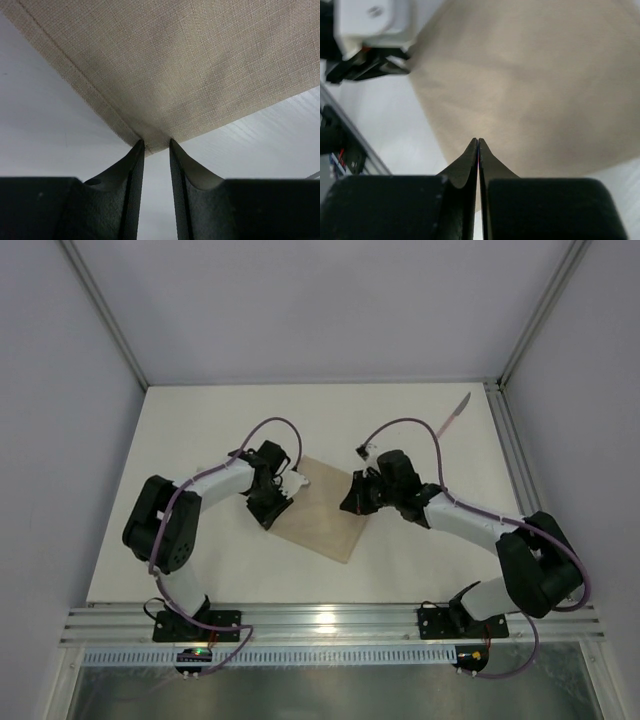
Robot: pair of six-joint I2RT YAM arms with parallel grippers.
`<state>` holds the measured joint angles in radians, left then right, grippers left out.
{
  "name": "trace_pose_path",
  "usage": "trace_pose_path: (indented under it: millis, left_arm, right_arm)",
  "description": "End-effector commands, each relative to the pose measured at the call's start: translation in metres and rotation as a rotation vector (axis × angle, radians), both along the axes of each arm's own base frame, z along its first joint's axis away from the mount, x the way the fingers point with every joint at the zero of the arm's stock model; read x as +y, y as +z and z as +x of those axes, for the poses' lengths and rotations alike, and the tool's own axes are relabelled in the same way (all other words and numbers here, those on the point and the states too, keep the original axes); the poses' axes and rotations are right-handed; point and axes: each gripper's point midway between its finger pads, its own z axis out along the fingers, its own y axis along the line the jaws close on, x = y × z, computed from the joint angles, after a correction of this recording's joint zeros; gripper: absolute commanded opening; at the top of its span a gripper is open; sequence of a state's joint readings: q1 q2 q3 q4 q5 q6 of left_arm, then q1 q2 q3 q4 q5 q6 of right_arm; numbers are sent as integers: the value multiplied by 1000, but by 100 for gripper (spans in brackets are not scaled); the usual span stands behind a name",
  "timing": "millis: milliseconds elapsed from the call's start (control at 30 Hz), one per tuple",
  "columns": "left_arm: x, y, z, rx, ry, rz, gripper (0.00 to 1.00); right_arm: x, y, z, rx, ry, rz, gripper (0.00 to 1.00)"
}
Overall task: Fold the napkin into a case and place the utensils inside
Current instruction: Smooth out the square-folded napkin at the center of the board.
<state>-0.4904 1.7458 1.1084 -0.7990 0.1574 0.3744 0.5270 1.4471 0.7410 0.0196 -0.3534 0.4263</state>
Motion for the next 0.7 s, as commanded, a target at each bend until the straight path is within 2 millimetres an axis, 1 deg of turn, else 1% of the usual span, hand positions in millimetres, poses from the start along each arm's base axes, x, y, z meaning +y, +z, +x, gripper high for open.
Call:
trace_pose_path:
  millis: [0, 67, 100, 133, 200, 233, 300, 367, 533, 600, 667]
  left_arm:
    - [-4, -4, 6, -18, 6, -17, 29]
    - [-5, -2, 6, -21, 8, -20, 29]
    - [-5, -3, 7, -23, 6, -19, 28]
    - [-4, -3, 6, -22, 7, -17, 29]
    - [-3, -3, 6, -23, 4, -15, 28]
    - [-2, -4, 6, -25, 5, -9, 28]
    - [0, -6, 7, -27, 7, 5, 28]
    - [3, -8, 8, -36, 9, 19, 28]
    - [5, -10, 7, -30, 14, 24, 28]
    - [7, -11, 7, -29, 16, 27, 28]
    - [7, -12, 8, -30, 14, 28, 27]
  right_arm:
    - [25, 7, -41, -51, 227, -20, 4]
    - [36, -5, -63, -12, 310, -30, 4]
    - [37, -13, -68, -1, 328, -52, 4]
    - [36, -29, -75, 45, 343, -86, 4]
    - [41, -39, -86, 80, 390, -94, 4]
    - [39, -49, -90, 106, 406, -117, 4]
    - [31, -62, -97, 145, 408, -167, 4]
    - [12, -80, -111, 210, 390, -235, 4]
    - [-13, -94, -131, 297, 294, -282, 4]
    - [-20, -97, -135, 307, 269, -291, 4]
    - [-21, -98, -137, 315, 264, -290, 4]
